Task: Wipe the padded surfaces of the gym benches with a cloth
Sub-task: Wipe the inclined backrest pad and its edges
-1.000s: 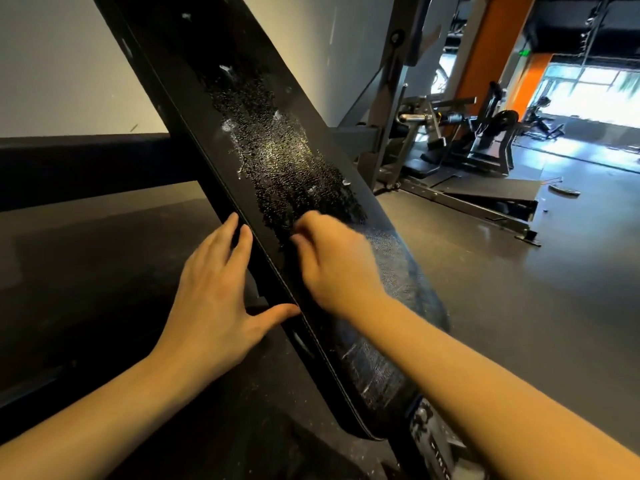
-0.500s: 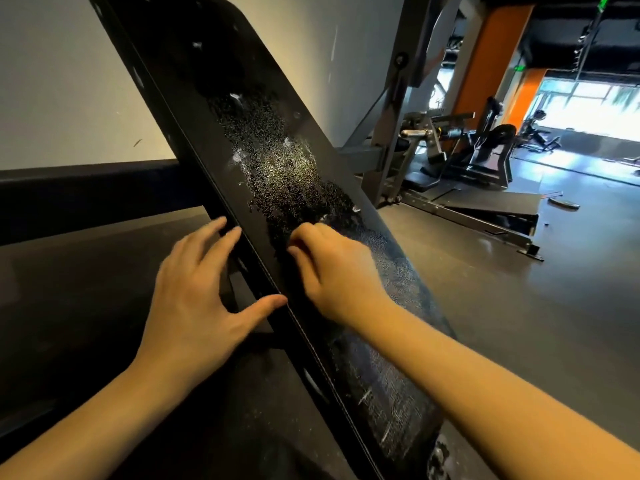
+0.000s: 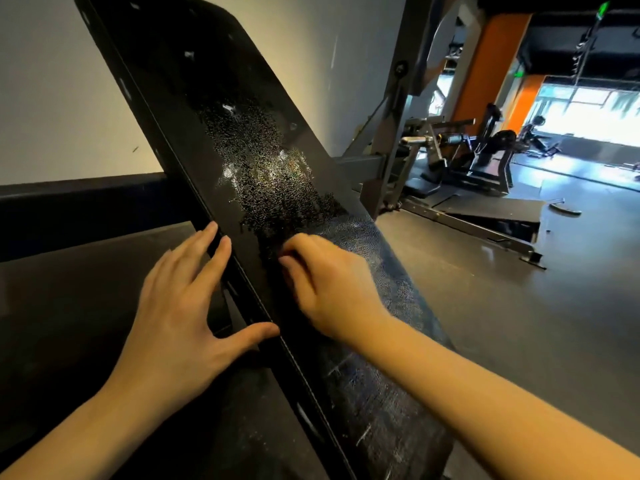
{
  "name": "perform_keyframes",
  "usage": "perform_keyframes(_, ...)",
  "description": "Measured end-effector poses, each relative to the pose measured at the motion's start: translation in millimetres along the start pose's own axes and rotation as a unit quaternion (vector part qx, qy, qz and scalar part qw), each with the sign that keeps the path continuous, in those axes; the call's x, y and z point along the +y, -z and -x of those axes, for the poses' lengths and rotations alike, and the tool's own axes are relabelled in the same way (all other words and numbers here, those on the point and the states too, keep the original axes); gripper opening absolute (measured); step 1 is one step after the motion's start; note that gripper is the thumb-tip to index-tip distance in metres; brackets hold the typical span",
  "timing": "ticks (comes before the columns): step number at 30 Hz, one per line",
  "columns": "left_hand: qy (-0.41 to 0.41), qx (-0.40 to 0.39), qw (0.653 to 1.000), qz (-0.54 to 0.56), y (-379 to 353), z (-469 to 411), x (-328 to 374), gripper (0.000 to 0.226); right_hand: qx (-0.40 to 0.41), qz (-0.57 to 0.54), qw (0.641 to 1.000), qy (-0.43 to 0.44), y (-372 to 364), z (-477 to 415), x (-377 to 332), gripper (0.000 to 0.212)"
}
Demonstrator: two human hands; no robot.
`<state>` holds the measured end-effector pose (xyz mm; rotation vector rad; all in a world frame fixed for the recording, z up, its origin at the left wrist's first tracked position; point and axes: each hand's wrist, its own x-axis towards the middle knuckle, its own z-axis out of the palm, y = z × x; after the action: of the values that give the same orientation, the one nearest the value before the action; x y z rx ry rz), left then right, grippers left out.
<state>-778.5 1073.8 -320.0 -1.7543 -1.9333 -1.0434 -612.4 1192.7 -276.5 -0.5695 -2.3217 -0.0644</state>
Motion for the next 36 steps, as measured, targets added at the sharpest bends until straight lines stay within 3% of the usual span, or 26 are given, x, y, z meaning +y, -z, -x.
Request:
perform_keyframes(6,0.002,0.0,1.0,0.018,-1,-2,4,0.114,0.023,0.116,0.958,-0.263,5,-44,104,0.018)
perform_keyframes(9,0.009,-0.004,1.0,0.028,1,0,2,0.114,0.032,0.056,0.972,-0.226,-9,-58,58,0.018)
perform_keyframes(12,0.006,-0.01,1.0,0.011,2,0,1,0.114,0.006,-0.029,0.997,-0.076,-10,-7,-11,0.017)
perform_keyframes(14,0.013,-0.012,1.0,0.012,4,0,1,0.114,-0.006,-0.057,0.998,-0.019,0,35,-11,0.019)
perform_keyframes(17,0.015,-0.022,1.0,0.008,4,-1,2,0.115,0.013,0.032,0.994,-0.1,11,50,56,0.021)
perform_keyframes(21,0.02,-0.027,0.999,0.016,2,-1,3,0.116,0.004,0.143,0.939,-0.313,9,2,121,0.019)
perform_keyframes(23,0.017,-0.03,0.999,0.007,2,-1,3,0.116,0.022,0.121,0.942,-0.313,-2,-32,104,0.02)
perform_keyframes(26,0.015,-0.029,0.999,-0.014,4,-2,3,0.117,0.028,0.062,0.978,-0.199,-15,-45,34,0.019)
perform_keyframes(28,0.009,-0.03,0.999,-0.026,5,-2,2,0.118,0.015,0.021,0.996,-0.091,-9,-5,-2,0.018)
perform_keyframes(30,0.005,-0.026,0.999,-0.032,4,-2,1,0.118,0.0,-0.018,0.999,-0.043,2,52,2,0.021)
perform_keyframes(32,0.01,-0.027,0.999,-0.028,3,-1,2,0.117,0.007,0.013,0.996,-0.085,15,93,41,0.024)
perform_keyframes(36,0.014,-0.038,0.999,-0.036,4,-4,5,0.119,0.002,0.125,0.948,-0.292,14,61,124,0.017)
